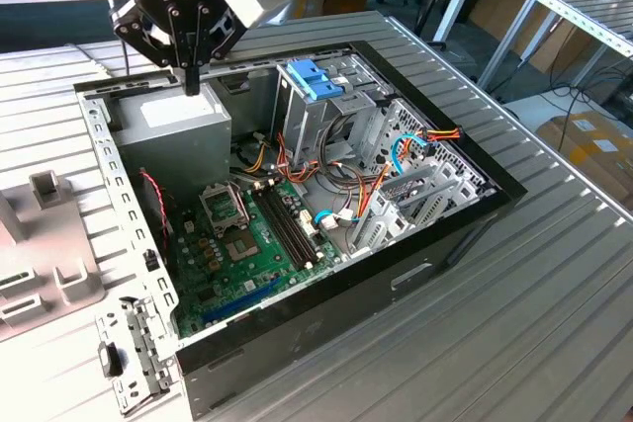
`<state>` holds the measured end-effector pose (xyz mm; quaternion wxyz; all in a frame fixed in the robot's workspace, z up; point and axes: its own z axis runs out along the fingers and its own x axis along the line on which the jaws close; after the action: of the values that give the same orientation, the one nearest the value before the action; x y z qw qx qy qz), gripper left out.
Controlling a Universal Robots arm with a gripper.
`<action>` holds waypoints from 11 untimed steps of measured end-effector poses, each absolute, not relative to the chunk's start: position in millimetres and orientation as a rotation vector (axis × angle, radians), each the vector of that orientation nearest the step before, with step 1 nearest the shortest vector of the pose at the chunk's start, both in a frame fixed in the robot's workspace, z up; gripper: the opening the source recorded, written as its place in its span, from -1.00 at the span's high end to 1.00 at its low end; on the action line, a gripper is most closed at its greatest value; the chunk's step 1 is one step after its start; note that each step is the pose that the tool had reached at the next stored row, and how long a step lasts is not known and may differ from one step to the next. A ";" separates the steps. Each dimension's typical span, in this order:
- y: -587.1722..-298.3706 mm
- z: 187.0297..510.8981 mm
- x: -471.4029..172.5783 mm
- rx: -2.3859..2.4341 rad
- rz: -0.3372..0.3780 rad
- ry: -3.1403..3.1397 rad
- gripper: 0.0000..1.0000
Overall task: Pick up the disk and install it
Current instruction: 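Reach for the disk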
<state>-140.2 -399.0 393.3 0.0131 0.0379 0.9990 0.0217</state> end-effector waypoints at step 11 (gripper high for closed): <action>-398.9 393.3 -148.1 0.118 0.068 3.112 0.79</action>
<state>-148.1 -398.9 393.3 0.0131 0.0379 0.9990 0.0217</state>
